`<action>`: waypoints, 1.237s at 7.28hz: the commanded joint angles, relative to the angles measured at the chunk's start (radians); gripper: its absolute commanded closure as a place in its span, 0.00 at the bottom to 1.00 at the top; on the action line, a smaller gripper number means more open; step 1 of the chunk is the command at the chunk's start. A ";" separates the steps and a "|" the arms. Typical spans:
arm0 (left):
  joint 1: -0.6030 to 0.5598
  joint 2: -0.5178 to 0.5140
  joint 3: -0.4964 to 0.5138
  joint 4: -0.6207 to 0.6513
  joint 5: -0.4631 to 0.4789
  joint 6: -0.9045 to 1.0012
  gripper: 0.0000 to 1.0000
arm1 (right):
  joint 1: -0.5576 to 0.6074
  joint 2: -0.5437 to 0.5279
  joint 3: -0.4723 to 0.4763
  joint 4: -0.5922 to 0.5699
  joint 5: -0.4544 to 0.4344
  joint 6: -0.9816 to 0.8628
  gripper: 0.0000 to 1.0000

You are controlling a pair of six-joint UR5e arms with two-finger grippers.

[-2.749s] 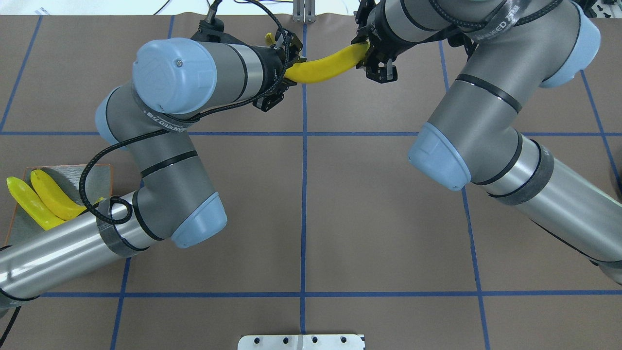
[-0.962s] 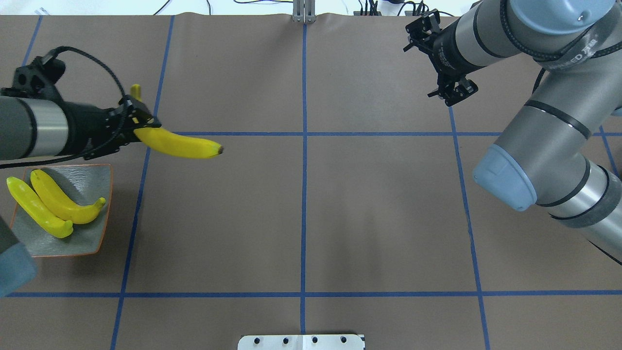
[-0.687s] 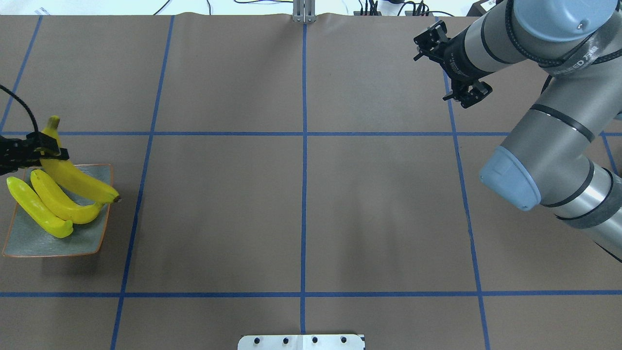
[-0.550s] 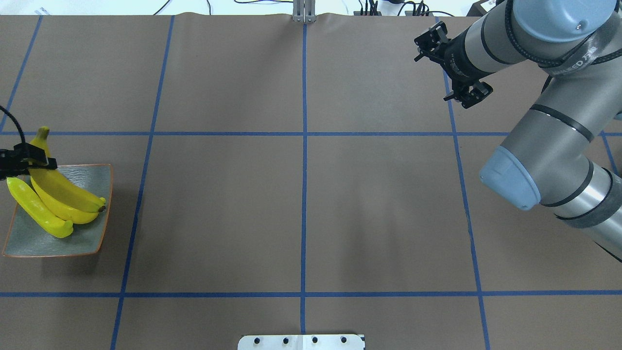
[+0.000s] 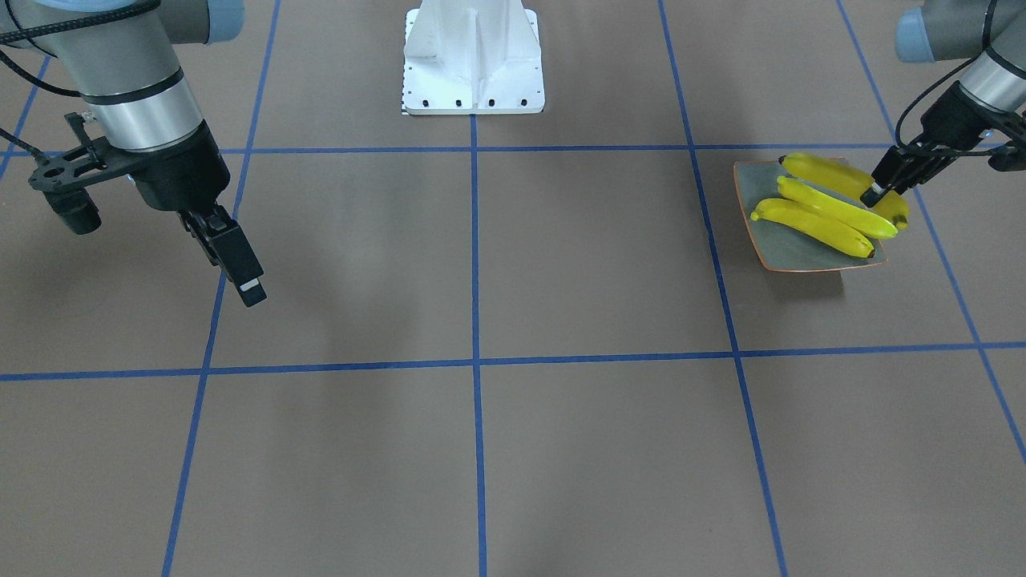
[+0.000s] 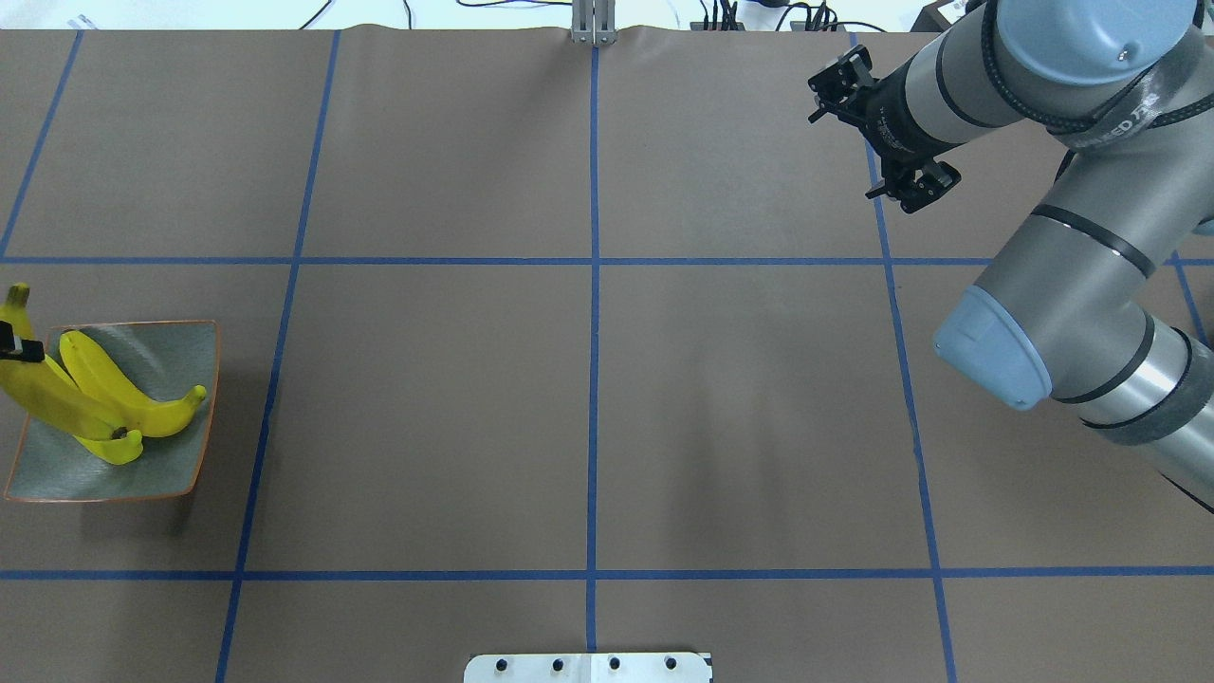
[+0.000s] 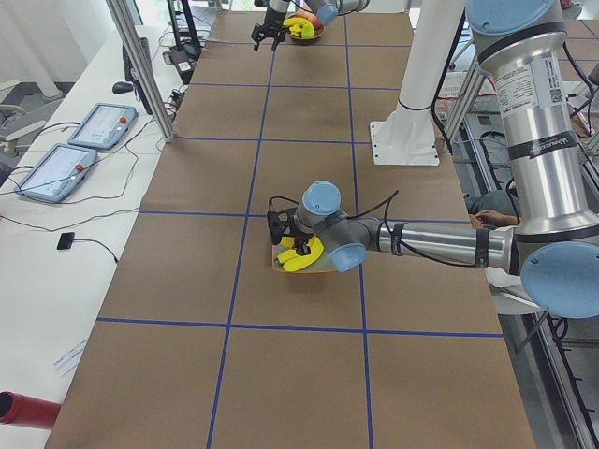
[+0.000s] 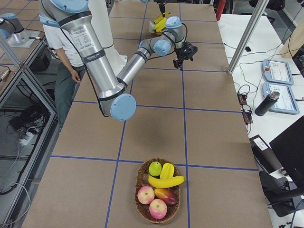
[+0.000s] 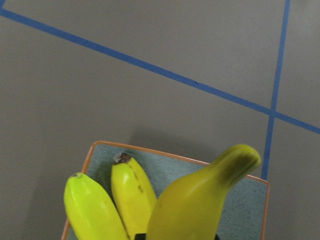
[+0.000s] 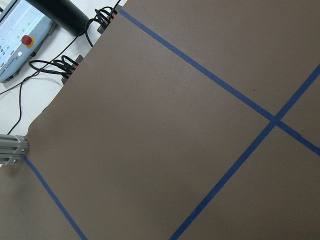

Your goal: Transfer all bananas from basket to plate

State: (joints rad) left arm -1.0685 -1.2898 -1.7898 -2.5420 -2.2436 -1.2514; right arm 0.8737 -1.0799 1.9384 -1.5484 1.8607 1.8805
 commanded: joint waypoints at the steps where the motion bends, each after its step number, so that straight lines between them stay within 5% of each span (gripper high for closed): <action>1: -0.007 0.038 0.023 -0.024 0.002 0.003 1.00 | -0.001 0.000 -0.009 0.004 0.000 0.000 0.00; 9: 0.019 0.024 0.067 -0.044 -0.028 0.000 1.00 | 0.002 -0.006 -0.024 0.004 0.008 -0.115 0.00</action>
State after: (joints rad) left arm -1.0563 -1.2623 -1.7243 -2.5869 -2.2629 -1.2527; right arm 0.8739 -1.0810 1.9248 -1.5437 1.8655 1.8500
